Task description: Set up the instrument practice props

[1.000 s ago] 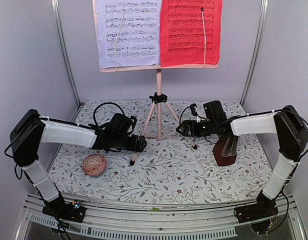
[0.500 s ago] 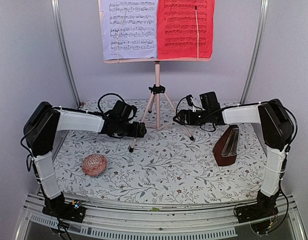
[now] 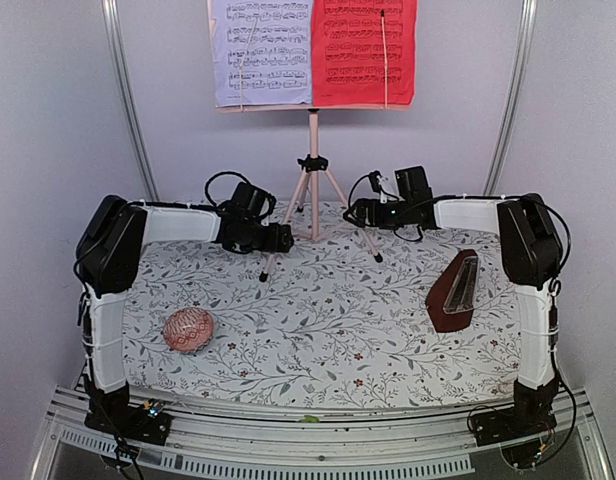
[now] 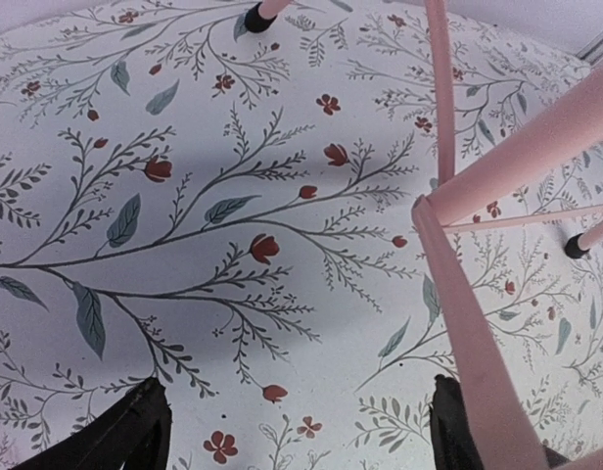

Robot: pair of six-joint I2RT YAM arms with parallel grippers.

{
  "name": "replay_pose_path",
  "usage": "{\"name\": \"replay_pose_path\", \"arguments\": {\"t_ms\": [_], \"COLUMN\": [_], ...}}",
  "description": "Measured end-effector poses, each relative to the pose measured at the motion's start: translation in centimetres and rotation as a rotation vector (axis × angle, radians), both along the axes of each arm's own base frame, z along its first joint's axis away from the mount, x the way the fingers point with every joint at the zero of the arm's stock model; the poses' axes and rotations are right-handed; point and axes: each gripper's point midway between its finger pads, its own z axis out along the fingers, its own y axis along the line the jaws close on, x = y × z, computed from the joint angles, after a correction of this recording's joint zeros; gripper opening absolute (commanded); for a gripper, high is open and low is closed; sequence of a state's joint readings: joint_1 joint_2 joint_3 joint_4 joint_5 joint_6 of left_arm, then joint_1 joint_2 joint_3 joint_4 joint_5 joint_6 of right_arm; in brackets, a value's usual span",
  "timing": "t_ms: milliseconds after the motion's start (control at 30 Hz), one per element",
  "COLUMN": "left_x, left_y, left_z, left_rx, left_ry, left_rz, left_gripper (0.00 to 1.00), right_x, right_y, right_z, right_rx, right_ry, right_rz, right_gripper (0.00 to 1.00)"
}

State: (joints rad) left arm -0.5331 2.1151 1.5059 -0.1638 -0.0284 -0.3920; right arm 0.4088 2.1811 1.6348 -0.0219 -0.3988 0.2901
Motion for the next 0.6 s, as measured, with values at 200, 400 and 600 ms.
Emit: {"name": "replay_pose_path", "arguments": {"t_ms": [200,400,600], "left_x": [0.5,0.4,-2.1], "left_y": [0.0,-0.1,0.8], "left_z": [0.2,1.0,5.2], "left_rx": [0.005,-0.004,-0.044], "left_ry": [0.011,0.002,-0.042], "left_rz": [-0.012,-0.021,-0.027], "left_gripper": [0.92,0.92,0.92], "right_x": [0.6,0.4,-1.3], "right_y": [0.1,0.0,-0.8], "right_z": [0.9,1.3,4.9], "right_rx": [0.006,0.006,0.017], "right_ry": [-0.013,-0.017,-0.060], "right_rz": [0.002,0.001,-0.009], "right_gripper": [0.99,0.99,0.99]}}
